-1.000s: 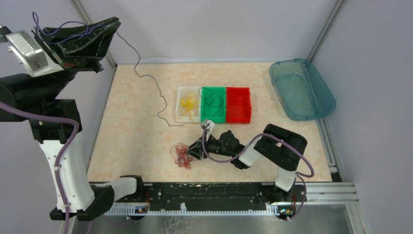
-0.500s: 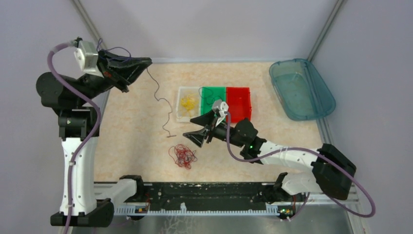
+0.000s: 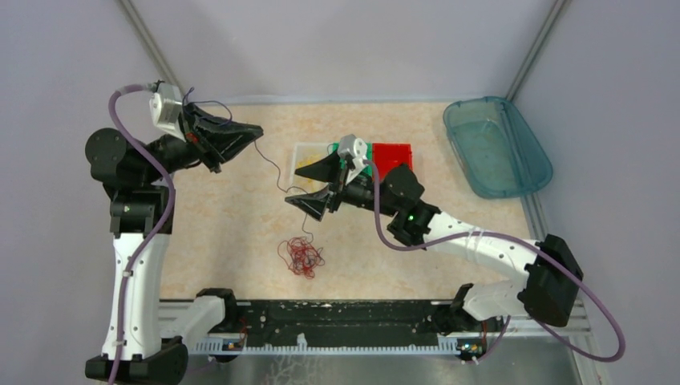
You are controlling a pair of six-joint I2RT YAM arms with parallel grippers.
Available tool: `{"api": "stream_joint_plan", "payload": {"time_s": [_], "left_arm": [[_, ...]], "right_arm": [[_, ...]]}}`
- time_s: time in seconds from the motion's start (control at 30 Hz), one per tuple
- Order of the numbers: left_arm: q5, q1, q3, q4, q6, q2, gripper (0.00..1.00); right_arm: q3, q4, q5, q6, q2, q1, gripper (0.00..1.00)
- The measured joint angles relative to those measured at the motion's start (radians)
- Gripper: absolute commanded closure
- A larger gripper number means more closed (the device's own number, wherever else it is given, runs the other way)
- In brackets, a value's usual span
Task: Untangle the cables
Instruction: Untie the cable.
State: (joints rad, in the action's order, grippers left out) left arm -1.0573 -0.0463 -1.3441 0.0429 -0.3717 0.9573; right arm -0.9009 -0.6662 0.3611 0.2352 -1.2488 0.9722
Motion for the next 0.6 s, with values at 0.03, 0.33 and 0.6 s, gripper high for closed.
{"api": "stream_joint_plan", "payload": {"time_s": [0.03, 0.33, 0.6], "left_arm": [[-0.002, 0.0, 0.002, 0.0, -0.004, 0.0, 1.0], [-0.045, 0.0, 0.003, -0.003, -0.021, 0.005, 1.0], [-0.051, 0.0, 0.013, -0.006, -0.021, 0.005, 1.0]], "right_arm": [[-0.023, 0.017, 0.006, -0.01, -0.013, 0.0, 0.32], [-0.164, 0.135, 0.123, -0.058, -0.148, 0.0, 0.51], [-0.179, 0.151, 0.188, -0.039, -0.171, 0.0, 0.43]]}}
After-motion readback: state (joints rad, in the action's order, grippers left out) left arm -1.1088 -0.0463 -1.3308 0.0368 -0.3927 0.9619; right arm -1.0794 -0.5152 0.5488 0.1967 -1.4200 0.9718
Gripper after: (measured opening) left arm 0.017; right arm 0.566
